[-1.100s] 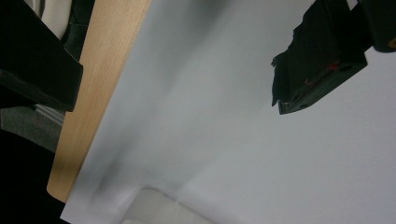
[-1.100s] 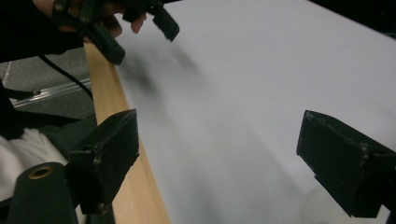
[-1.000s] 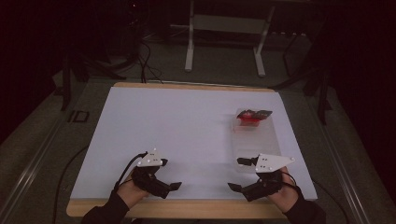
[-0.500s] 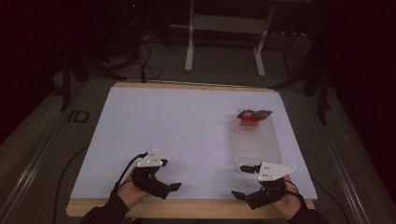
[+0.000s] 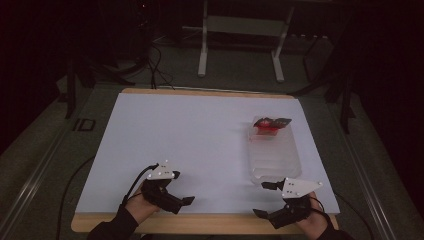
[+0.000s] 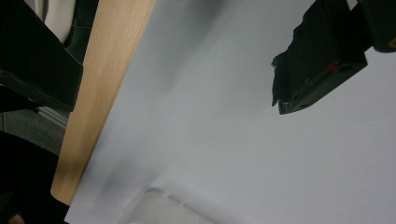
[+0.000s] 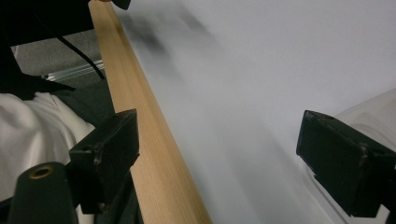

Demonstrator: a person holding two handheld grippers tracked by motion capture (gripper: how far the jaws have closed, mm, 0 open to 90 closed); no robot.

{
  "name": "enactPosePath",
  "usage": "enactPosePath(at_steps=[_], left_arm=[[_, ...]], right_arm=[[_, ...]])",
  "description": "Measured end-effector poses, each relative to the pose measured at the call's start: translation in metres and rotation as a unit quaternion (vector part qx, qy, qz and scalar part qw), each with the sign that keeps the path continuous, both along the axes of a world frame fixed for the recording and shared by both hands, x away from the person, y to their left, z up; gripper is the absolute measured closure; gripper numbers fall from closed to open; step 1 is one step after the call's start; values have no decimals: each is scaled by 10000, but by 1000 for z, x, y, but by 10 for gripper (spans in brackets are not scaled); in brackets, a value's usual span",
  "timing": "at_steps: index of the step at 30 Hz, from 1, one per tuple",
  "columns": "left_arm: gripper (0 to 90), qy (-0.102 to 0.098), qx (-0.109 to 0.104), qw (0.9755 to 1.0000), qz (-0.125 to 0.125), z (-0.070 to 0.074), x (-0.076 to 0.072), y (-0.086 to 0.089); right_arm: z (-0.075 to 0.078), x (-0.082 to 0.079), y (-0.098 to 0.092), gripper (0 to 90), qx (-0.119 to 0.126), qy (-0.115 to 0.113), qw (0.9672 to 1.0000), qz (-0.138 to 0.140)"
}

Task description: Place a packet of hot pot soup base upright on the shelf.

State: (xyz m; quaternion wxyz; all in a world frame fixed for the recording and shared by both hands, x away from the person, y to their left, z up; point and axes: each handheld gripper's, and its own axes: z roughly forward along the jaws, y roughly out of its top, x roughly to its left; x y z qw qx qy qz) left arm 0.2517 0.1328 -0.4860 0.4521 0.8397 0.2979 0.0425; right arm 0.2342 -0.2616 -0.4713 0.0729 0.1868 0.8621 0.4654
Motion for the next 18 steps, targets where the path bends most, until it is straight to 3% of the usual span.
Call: enactPosePath(at_steps=[8,18], left_arm=[[11,35,0,10000,-3,-2,2,1],[11,69,15,9999,-72,-5,2,-2]], right_arm=[[-2,-2,-7,129,-177,-31,9998,-3],[-7,1,-15,130,-259,89,9996,-33]])
